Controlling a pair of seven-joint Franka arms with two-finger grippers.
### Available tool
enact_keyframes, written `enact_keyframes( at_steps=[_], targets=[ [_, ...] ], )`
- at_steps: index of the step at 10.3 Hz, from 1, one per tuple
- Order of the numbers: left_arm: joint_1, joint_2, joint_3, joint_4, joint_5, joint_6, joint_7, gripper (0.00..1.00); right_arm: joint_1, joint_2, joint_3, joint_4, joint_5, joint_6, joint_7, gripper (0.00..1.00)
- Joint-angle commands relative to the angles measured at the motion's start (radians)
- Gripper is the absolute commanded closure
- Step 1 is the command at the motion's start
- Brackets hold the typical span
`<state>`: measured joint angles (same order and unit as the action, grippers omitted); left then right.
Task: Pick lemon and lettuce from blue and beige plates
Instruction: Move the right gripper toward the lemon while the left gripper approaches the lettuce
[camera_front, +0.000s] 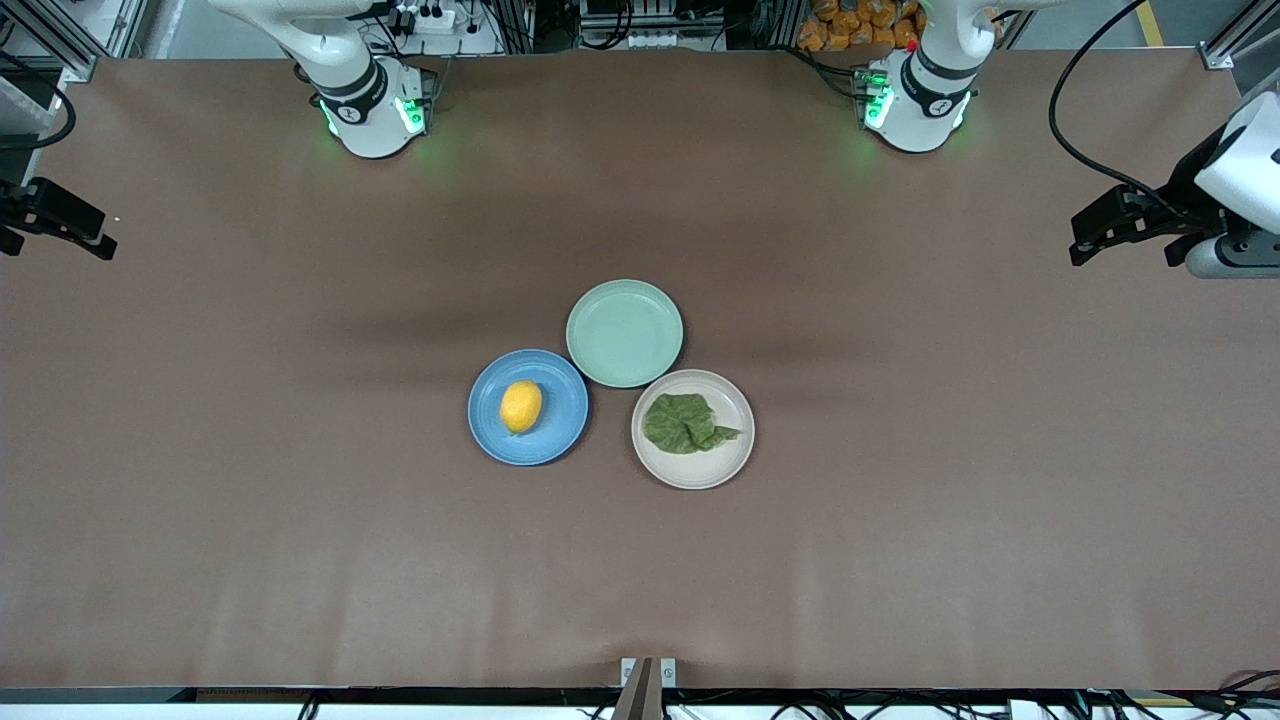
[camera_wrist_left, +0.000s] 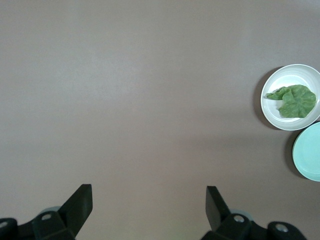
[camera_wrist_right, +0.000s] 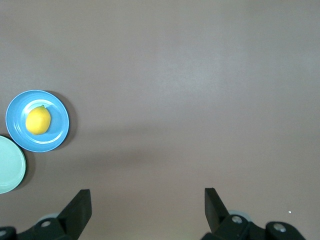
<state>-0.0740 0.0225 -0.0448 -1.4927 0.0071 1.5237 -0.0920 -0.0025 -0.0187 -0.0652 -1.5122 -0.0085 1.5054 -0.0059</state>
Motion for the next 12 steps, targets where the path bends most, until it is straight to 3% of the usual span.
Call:
enact_keyframes(
  at_steps=[1,7,12],
  targets=[
    [0.0,0.013,-0.004,0.026,0.011,-0.014,0.076,0.0,-0.021,0.013,0.018,0.026,-0.018,-0.008,-0.013,0.0],
    [-0.012,0.071,-0.006,0.029,0.004,-0.013,0.057,0.0,-0.014,0.014,0.019,0.018,-0.013,-0.004,0.001,0.0],
    [-0.151,0.235,-0.01,0.031,0.005,0.11,-0.237,0.0,0.002,0.069,0.088,0.017,-0.002,0.012,0.118,0.0]
  ],
)
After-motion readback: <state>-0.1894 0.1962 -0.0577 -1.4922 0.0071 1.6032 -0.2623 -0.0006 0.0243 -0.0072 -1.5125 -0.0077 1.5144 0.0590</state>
